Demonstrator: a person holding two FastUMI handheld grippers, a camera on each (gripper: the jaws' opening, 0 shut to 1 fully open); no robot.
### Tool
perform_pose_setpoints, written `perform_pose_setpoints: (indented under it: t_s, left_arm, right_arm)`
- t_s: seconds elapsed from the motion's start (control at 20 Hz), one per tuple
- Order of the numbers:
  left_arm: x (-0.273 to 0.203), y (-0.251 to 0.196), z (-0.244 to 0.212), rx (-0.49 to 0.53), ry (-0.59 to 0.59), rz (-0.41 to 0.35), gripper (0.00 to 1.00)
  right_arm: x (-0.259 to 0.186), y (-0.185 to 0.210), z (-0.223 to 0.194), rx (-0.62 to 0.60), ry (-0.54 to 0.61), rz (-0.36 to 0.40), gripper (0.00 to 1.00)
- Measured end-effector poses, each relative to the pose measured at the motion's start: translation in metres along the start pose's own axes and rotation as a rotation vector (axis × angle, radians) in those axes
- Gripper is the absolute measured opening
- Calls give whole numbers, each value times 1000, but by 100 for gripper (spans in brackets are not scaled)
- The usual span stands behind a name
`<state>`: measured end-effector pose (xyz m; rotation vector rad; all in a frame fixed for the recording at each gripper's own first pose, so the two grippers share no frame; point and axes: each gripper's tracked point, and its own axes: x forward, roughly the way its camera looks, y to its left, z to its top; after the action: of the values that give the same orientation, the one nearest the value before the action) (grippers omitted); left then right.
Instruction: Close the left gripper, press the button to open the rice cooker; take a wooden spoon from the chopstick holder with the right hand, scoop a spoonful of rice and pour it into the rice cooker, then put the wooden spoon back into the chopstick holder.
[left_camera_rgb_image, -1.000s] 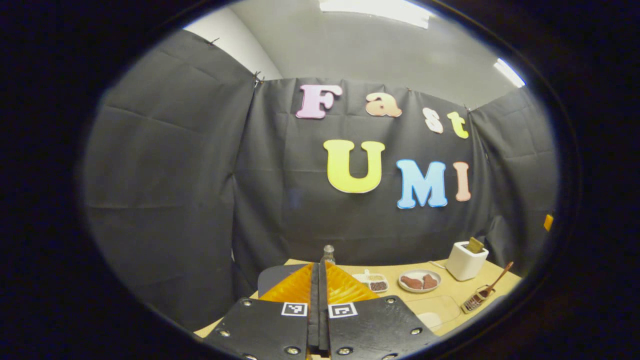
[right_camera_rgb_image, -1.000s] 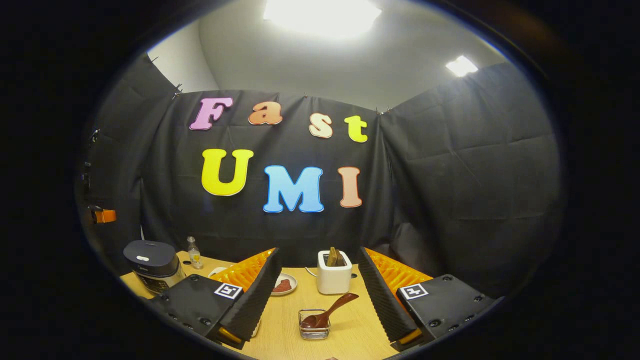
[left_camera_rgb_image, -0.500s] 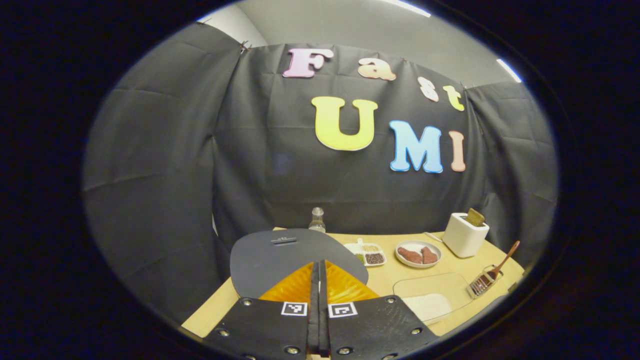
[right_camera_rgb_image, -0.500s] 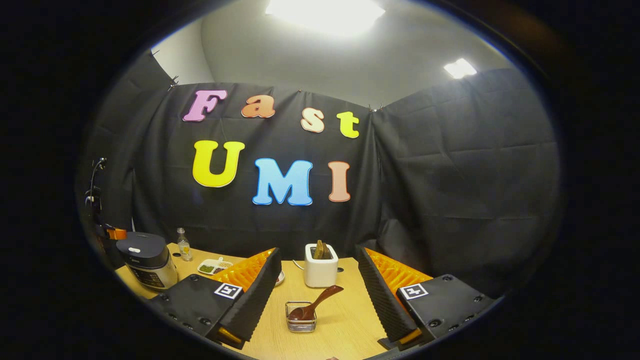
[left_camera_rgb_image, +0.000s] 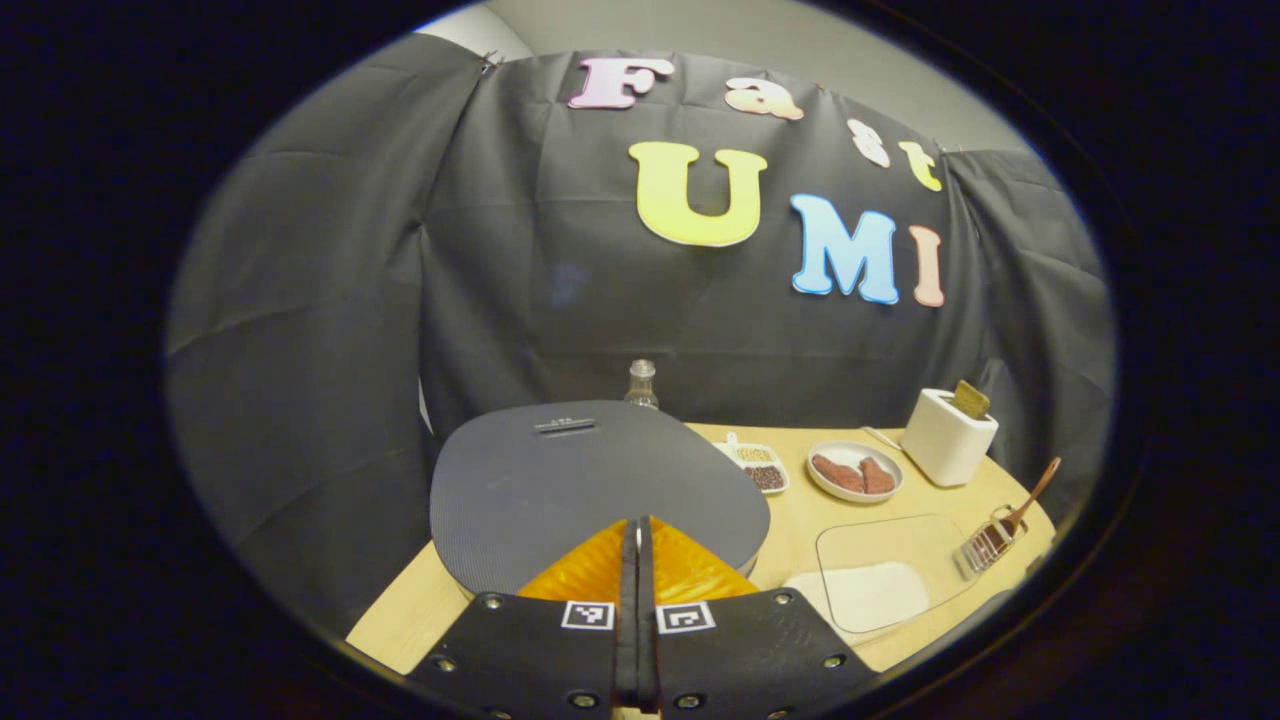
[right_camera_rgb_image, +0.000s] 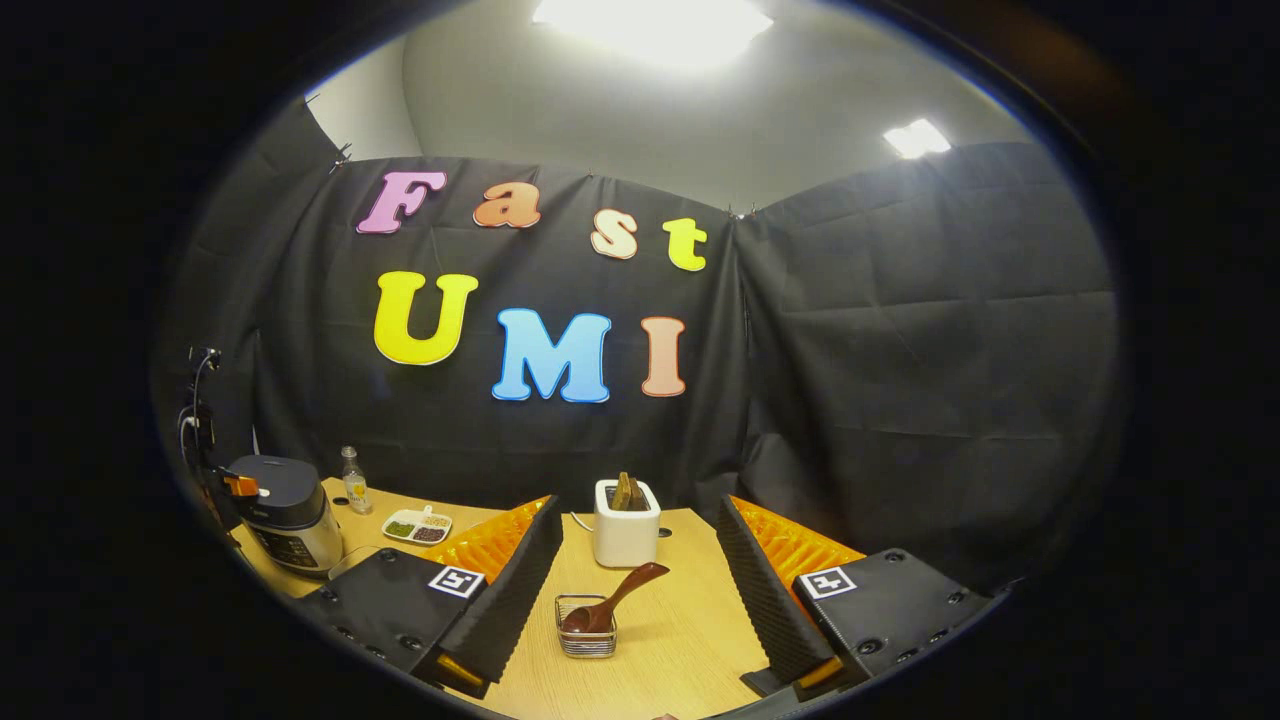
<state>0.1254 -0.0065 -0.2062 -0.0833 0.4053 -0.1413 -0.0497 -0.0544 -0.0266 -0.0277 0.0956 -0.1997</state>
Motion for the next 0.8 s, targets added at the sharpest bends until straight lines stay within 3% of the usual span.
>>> perform_pose_setpoints:
  t_s: [0.25, 0.45, 0.8]
  left_arm:
    - [2, -1, -10, 64, 10, 7, 2]
    - [2, 2, -18, -47, 101, 20, 2]
    - [-6, 3, 8, -40, 11, 40, 2]
  right_arm:
    - [3, 4, -5, 0, 15, 14, 98]
    - [4, 13, -8, 4, 18, 43, 98]
    - [7, 15, -3, 5, -2, 82, 97]
